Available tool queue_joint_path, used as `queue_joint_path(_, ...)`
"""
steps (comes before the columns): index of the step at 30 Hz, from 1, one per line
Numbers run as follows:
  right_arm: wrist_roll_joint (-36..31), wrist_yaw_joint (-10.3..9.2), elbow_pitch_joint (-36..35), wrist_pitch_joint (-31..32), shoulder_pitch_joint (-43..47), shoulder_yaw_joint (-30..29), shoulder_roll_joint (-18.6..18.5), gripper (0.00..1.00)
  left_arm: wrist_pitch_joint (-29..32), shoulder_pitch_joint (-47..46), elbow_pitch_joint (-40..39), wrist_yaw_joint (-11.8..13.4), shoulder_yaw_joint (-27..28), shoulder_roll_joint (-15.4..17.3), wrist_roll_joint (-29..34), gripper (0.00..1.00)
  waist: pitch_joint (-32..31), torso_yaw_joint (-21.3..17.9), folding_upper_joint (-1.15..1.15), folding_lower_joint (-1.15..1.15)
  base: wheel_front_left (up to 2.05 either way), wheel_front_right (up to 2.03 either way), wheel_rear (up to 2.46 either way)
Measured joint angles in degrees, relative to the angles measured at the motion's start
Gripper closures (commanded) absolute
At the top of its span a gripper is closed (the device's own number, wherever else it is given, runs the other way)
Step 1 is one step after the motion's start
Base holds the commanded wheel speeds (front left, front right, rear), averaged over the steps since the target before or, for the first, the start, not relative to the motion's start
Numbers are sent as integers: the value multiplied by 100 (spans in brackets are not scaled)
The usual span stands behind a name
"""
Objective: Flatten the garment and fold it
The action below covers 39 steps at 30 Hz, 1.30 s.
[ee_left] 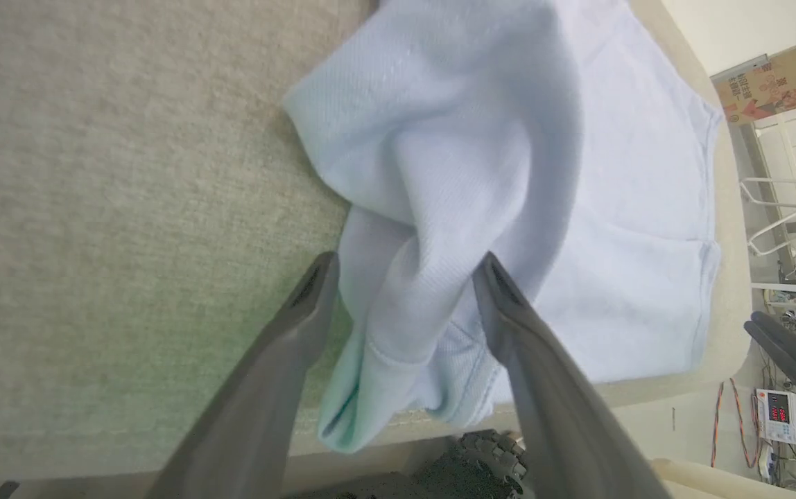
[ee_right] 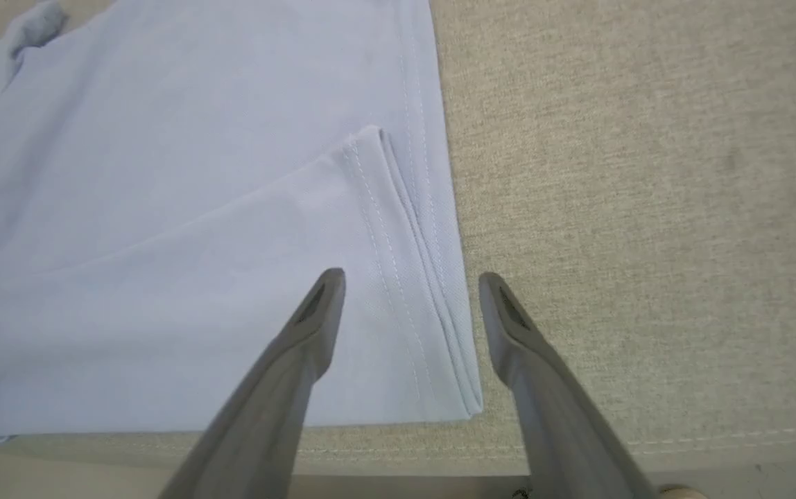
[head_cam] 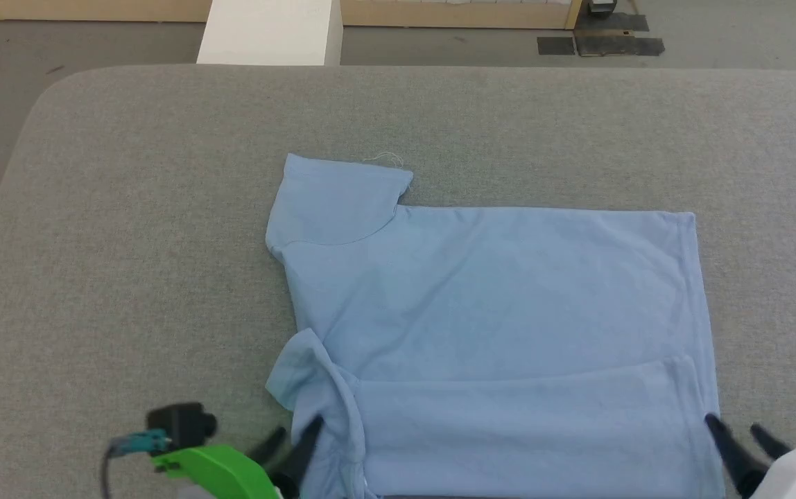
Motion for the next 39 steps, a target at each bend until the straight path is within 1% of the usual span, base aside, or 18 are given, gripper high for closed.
queue_joint_path(4,-83,0,-452,-485,-81,-135,-37,0,-522,-7,-611,25,305,148,220,0,75,-7,0,0,0,0,0)
queue_joint_path(6,-241,0,-676,-888,-221,-154,-59,0,-879,-157,-871,26,436,238,552,0,143,-10,0,0,0,0,0)
queue_joint_path(8,-378,0,-847,-1224,-365,-89,-63,0,-1204,-469,-1034,66,545,279,845,0,217,-9,0,0,0,0,0)
queue_joint_path(10,-431,0,-943,-1455,-471,102,-68,0,-1472,-976,-1103,70,594,345,1193,0,318,-9,0,0,0,0,0)
queue_joint_path(12,-439,-1,-982,-1619,-593,236,-51,0,-1540,-1459,-1096,74,593,358,1317,0,424,-14,0,0,0,0,0)
queue_joint_path(15,-519,0,-1006,-1769,-832,475,-152,0,-1312,-2230,-865,59,487,521,1581,0,622,-38,0,0,0,0,0)
queue_joint_path(16,-532,0,-1010,-1824,-932,537,-169,0,-1192,-2513,-731,27,436,620,1677,0,698,-52,0,0,0,0,0)
queue_joint_path(20,-544,0,-1002,-2022,-1227,782,-183,0,-722,-3589,-162,-125,286,828,1876,0,1020,-124,0,0,0,0,0)
queue_joint_path(24,-544,0,-890,-2171,-1438,983,-187,0,-208,-4405,449,-312,124,1018,1942,0,1361,-232,0,0,0,0,0)
queue_joint_path(28,-544,0,-745,-2276,-1560,1013,-208,0,282,-4816,936,-439,-3,1123,1935,0,1651,-369,0,1,0,0,0)
queue_joint_path(34,-509,0,-576,-2351,-1629,1002,-214,0,957,-5199,1519,-443,-86,1325,1941,0,2007,-635,0,1,0,0,0)
queue_joint_path(39,-472,0,-513,-2391,-1649,979,-214,0,1308,-5321,1692,-382,-51,1444,1911,0,2215,-835,0,0,0,0,0)
